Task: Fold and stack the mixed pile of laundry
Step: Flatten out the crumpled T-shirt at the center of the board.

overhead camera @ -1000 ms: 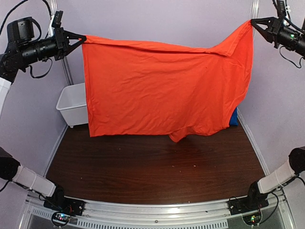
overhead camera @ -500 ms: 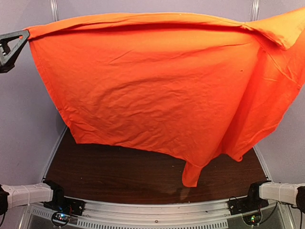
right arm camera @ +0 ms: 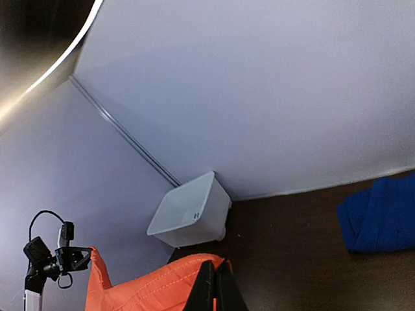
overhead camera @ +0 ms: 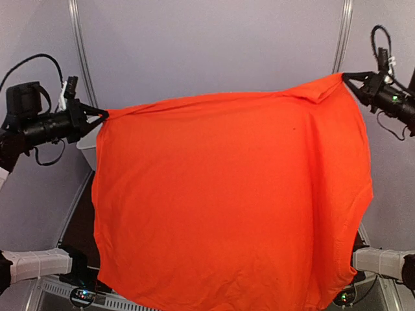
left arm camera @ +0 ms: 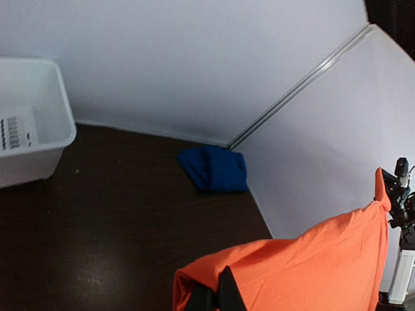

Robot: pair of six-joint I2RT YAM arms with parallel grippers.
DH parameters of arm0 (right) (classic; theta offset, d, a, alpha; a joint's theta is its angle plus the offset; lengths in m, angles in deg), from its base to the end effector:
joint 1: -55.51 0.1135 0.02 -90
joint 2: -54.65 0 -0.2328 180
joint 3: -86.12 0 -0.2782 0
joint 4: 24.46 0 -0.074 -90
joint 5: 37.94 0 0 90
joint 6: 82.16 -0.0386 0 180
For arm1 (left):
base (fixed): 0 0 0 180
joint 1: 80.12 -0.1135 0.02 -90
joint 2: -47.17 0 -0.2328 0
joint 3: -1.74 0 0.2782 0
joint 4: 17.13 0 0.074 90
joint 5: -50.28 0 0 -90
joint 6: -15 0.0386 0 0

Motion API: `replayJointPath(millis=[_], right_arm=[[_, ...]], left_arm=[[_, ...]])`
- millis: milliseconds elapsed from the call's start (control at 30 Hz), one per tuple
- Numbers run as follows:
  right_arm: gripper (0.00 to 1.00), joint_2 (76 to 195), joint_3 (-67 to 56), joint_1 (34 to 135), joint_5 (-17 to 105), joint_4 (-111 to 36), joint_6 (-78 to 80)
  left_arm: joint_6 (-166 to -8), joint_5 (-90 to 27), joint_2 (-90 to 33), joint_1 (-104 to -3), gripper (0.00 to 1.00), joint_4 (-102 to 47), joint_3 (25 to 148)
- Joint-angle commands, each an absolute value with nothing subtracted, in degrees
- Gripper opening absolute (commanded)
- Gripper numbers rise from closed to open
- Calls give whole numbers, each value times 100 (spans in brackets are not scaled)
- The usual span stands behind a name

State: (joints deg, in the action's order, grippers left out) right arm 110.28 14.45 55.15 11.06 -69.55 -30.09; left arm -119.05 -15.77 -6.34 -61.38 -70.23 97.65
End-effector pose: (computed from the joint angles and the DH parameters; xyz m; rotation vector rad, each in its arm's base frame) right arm 0.1595 0.0243 0.5406 -0.1084 1.5559 1.0354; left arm 0.1790 -0.0773 0.4680 -0.0886 1.8891 -1.1414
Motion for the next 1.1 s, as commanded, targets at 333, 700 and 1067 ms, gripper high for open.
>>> replayJointPath(millis=[333, 700, 1067], right_arm=[[0, 14207, -2214, 5936, 1600, -4837, -2318], [0, 15451, -282, 6165, 1746, -5591, -2032], [0, 17354, 2059, 6393, 1898, -6284, -1840]], left_arm=[[-12486, -3368, -2411, -6344, 0, -4410, 5610], [-12228, -3109, -3641, -6662, 0, -4505, 6463], [-12237, -3355, -4471, -7194, 0, -4602, 7215]])
